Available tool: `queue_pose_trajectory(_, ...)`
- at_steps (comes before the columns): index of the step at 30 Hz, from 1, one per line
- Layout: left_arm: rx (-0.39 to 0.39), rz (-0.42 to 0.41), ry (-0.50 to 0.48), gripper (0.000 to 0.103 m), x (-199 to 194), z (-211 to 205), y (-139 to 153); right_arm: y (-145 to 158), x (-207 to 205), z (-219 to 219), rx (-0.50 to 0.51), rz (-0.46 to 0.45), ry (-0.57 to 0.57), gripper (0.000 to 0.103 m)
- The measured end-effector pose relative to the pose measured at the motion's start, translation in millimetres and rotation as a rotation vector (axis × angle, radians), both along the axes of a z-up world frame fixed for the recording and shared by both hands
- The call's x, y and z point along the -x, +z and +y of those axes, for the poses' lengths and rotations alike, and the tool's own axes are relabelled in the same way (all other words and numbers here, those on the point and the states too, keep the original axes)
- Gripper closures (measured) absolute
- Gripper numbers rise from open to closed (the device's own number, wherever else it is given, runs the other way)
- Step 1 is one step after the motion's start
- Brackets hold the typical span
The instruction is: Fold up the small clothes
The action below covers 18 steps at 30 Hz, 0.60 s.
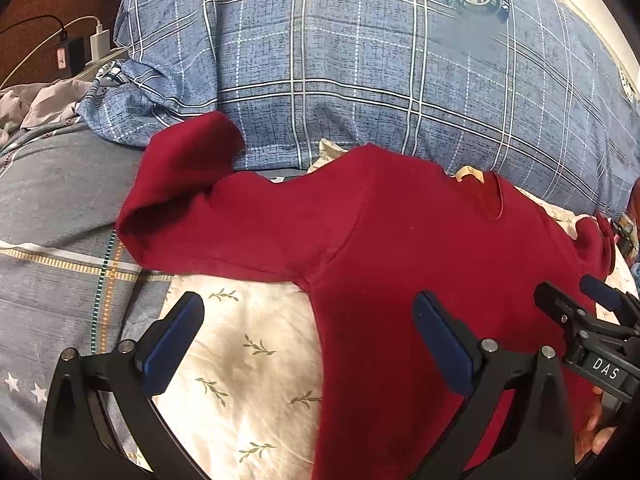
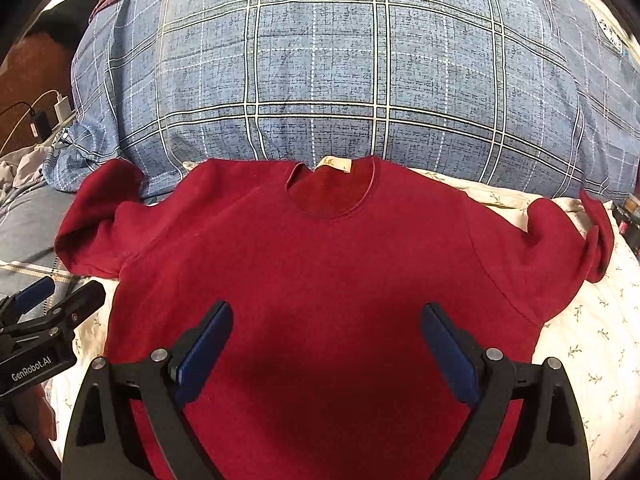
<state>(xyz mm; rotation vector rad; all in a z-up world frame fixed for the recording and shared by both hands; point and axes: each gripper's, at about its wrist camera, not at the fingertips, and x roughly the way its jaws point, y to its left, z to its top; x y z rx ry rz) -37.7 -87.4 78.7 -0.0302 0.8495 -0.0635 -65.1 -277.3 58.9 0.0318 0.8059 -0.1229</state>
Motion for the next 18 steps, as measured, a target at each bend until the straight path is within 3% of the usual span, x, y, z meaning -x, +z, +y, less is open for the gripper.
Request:
queue_pose_trajectory(7,-0.011,0.006,0.022,0.000,-7.3,15.8,0.3,-2.2,-4.5,3.2,-0.001,0.007,0.017,0.008)
queue_pose_trajectory(11,-0.035,0.001,0.085,0.000,-19.5,44.5,2.4,-1.9,-6.0,2.5,-0.018,0.008,0.022,0.008)
queue_pose_trajectory(18,-0.115,0.023,0.186,0.000,-69.4,90.9,-10.4,-4.5,-9.9,3.8,-0.058,0.021,0.026,0.007)
